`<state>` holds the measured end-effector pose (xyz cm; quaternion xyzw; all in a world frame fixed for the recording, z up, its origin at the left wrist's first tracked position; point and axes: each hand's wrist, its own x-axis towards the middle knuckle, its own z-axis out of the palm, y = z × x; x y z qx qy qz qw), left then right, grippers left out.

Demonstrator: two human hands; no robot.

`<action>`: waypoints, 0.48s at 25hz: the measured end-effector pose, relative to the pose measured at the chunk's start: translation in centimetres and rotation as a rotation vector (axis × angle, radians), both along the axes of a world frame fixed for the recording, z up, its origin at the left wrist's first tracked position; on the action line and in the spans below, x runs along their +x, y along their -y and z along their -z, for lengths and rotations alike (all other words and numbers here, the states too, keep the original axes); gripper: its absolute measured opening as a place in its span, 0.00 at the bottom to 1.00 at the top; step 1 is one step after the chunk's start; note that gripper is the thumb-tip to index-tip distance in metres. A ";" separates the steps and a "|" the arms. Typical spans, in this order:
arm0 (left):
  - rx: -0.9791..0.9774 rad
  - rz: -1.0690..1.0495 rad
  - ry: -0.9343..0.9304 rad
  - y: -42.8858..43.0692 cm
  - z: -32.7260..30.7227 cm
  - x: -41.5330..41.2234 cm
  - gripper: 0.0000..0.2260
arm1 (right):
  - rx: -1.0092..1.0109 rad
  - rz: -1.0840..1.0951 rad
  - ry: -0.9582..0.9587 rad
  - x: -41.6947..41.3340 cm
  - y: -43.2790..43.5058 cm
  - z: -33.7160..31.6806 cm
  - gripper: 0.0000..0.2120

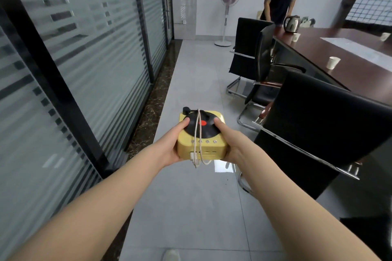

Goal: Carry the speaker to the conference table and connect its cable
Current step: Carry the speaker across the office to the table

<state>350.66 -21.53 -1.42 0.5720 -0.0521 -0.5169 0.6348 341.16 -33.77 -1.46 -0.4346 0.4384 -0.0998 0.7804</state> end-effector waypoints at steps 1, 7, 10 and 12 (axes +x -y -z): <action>-0.006 0.023 0.002 1.3 0.1 2.0 0.18 | -0.006 0.009 -0.008 2.0 1.2 0.0 0.29; -0.009 0.087 -0.004 8.5 -0.6 13.3 0.17 | -0.037 0.094 -0.004 12.7 7.7 -0.4 0.28; 0.002 0.087 -0.002 11.3 -0.6 18.5 0.16 | -0.033 0.119 -0.007 17.6 10.2 0.1 0.30; 0.013 0.093 0.003 12.9 -0.4 21.0 0.16 | -0.026 0.126 -0.006 19.8 11.7 0.0 0.27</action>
